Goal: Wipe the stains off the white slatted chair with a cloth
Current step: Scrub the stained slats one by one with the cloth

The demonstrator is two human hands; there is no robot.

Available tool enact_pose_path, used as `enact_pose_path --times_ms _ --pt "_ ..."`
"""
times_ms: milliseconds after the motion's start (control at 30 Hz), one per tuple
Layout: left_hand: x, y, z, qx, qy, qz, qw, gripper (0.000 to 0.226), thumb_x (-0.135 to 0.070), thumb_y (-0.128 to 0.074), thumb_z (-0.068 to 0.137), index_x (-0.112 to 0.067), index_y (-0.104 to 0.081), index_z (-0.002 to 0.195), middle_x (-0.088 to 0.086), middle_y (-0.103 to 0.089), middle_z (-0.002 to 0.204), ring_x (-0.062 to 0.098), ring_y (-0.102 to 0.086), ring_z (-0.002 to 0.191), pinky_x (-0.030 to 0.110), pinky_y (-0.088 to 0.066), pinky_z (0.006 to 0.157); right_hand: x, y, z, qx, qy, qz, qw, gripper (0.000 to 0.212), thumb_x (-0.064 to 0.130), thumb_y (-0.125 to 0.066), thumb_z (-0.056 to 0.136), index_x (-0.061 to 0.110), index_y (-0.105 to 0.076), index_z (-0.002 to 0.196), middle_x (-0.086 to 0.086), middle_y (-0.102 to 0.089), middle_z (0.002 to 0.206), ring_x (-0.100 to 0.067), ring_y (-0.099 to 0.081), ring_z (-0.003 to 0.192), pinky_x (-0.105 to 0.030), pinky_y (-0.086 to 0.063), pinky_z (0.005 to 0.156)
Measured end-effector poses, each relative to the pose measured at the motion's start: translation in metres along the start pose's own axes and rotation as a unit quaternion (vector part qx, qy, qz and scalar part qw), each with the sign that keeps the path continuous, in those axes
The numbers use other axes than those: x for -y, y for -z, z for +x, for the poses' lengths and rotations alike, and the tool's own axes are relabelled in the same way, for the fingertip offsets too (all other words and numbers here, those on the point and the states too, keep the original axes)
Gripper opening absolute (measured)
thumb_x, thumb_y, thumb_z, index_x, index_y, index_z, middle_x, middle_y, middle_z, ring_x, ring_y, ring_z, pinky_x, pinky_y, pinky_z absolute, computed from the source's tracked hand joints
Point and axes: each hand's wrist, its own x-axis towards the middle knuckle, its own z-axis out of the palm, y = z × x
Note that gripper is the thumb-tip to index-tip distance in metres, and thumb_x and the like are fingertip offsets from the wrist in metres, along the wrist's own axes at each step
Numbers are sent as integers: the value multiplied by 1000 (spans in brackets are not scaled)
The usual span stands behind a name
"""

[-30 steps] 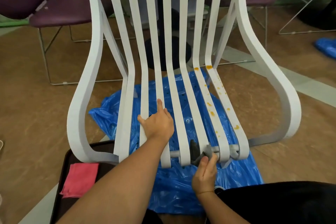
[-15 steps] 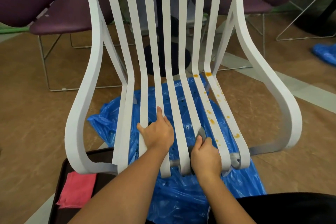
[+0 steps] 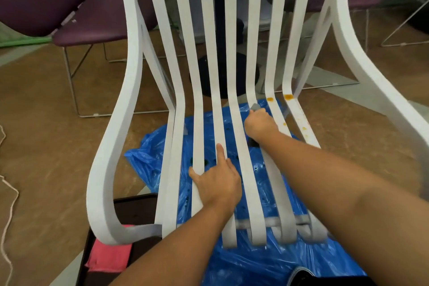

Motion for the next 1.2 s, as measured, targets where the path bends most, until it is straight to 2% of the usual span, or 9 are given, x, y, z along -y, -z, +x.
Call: enact_pose_path --times_ms 167,333,467,567,700,867,967,1067,1200 --pt "1 1 2 5 2 -5 1000 55 -40 -18 107 -32 -6 161 -7 -57 56 13 -60 66 56 -7 120 22 -4 65 16 63 -117 991 43 11 -36 102 4 -43 144 -20 -49 135 -35 -52 118 -42 -49 79" --pt "0 0 5 8 4 2 1000 55 -40 -18 108 -33 -5 161 -7 -56 55 12 -57 64 56 -7 120 26 -12 91 11 82 -193 978 49 14 -35 102 8 -33 151 -22 -37 143 -40 -46 126 -49 -50 95" --pt "1 -1 4 3 4 -8 1000 55 -40 -19 108 -32 -8 161 -8 -55 55 12 -55 62 55 -7 119 20 -5 55 0 52 -119 992 40 19 -33 107 3 -37 142 -20 -44 139 -39 -50 126 -48 -48 96" --pt "0 1 5 4 11 -14 1000 54 -40 -18 108 -32 -10 160 -7 -57 58 13 -56 64 54 -8 118 9 -11 12 -31 -10 -36 999 42 35 -33 106 6 -37 137 -19 -60 124 -36 -59 112 -39 -42 74" --pt "-1 4 2 4 10 -15 1000 53 -40 -17 108 -32 -12 160 -6 -57 58 14 -55 64 54 -12 119 -24 -26 -57 -46 -44 -31 997 51 40 -27 106 2 -30 140 -19 -63 120 -36 -62 107 -40 -39 70" --pt "-2 5 2 4 15 -19 1000 53 -40 -17 108 -31 -14 160 -6 -55 57 16 -54 64 55 -14 118 -67 -33 -149 -65 -50 -29 996 47 44 -22 106 8 -37 131 -15 -63 113 -32 -63 96 -36 -37 63" --pt "-2 5 0 9 16 -19 1000 53 -40 -16 108 -31 -14 160 -4 -59 59 18 -56 66 57 -11 118 -89 -45 -197 -139 -55 -24 989 46 48 -25 104 12 -46 122 -8 -64 102 -28 -64 85 -33 -36 58" --pt "-2 5 -1 8 13 -14 1000 53 -39 -16 108 -30 -13 160 -5 -60 60 18 -59 68 58 -11 118 -111 -69 -229 -236 -32 127 963 37 49 -36 100 16 -53 103 1 -60 87 -24 -59 76 -34 -42 58" --pt "-3 4 -2 11 11 -17 1000 53 -39 -15 108 -30 -13 160 -5 -61 61 17 -59 68 58 -10 119 -139 -108 -253 -258 -16 293 920 51 57 -32 97 14 -52 115 2 -59 97 -25 -58 84 -36 -47 66"
